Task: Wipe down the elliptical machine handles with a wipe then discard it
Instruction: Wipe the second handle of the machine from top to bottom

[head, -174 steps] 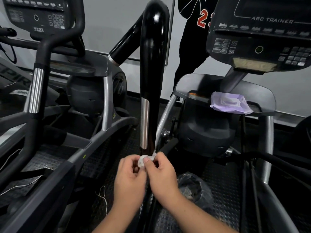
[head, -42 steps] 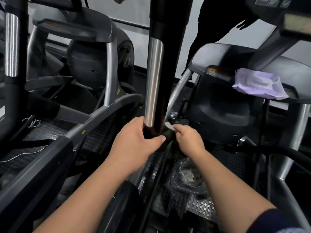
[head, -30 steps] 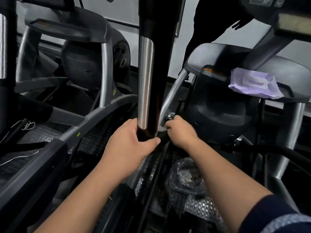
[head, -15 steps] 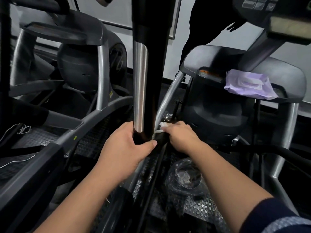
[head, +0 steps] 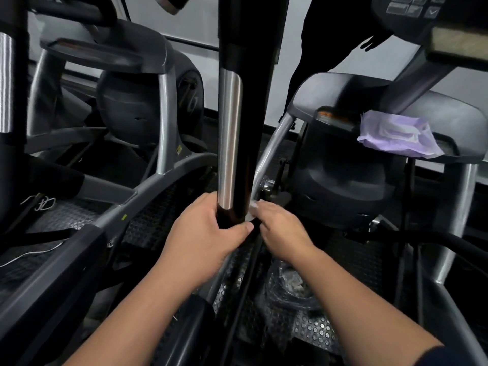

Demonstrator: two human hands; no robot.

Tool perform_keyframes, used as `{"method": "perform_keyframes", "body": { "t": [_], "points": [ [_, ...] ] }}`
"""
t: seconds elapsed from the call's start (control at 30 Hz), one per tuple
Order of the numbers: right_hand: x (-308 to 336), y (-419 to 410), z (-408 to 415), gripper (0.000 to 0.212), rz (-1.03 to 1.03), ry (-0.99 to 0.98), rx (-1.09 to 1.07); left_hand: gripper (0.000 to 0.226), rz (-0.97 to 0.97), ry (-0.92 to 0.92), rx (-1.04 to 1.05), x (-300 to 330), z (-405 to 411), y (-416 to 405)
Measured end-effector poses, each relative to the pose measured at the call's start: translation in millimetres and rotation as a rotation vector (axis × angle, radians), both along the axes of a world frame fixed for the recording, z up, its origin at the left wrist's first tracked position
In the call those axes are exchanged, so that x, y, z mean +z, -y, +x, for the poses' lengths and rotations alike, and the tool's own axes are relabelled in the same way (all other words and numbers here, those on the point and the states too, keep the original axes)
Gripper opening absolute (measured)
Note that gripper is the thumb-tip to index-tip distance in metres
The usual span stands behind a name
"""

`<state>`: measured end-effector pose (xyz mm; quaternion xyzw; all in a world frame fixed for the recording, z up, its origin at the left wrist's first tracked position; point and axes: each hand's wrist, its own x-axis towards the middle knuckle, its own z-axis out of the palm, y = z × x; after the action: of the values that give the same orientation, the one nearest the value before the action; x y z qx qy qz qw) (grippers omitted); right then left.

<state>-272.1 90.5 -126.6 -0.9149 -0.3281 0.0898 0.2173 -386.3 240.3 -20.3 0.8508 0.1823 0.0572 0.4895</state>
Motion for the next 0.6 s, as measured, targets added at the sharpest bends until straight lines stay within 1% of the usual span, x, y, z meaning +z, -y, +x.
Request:
{"method": "perform_keyframes", "body": {
  "t": [0.1, 0.13, 0.23, 0.3, 0.33, 0.37, 0.47, 0.5, 0.6],
  "points": [
    [-11.6, 15.9, 20.2, 0.055, 0.057, -0.146, -0.286, 0.021, 0.02, -0.017, -0.004, -0.8, 0.2, -0.4],
    [-12.7, 16.5, 21.0, 0.051, 0.055, -0.154, -0.338, 0.021, 0.025, -0.018, -0.002, -1.0, -0.1, -0.5],
    [-11.0, 6.5, -4.8, 0.035, 0.097, 0.02, -0.286, 0.021, 0.024, -0.009, 0.005, -0.3, -0.9, -0.3],
    [-18.1, 7.4, -18.4, 0.028, 0.134, 0.075, -0.281, 0.021, 0.027, -0.016, 0.005, 0.3, -1.1, -0.1],
    [-22.5, 9.9, -13.6, 0.025, 0.143, 0.069, -0.32, 0.021, 0.031, -0.022, 0.003, 1.2, -0.9, 0.1],
    [-27.4, 11.7, -2.4, 0.022, 0.147, 0.044, -0.381, 0.021, 0.033, -0.026, 0.003, 1.7, -0.5, 0.1],
    [-36.6, 11.8, 23.2, 0.021, 0.192, -0.116, -0.628, 0.021, 0.042, -0.03, -0.001, 2.7, -0.4, 0.3],
    [-36.8, 8.9, 20.0, 0.019, 0.236, -0.149, -0.664, 0.021, 0.045, -0.029, 0.0, 2.8, -0.5, 0.5],
    [-40.1, -0.4, -8.4, 0.011, 0.391, -0.196, -0.681, 0.021, 0.035, -0.017, 0.015, 2.3, -0.6, 1.3]
  ]
}}
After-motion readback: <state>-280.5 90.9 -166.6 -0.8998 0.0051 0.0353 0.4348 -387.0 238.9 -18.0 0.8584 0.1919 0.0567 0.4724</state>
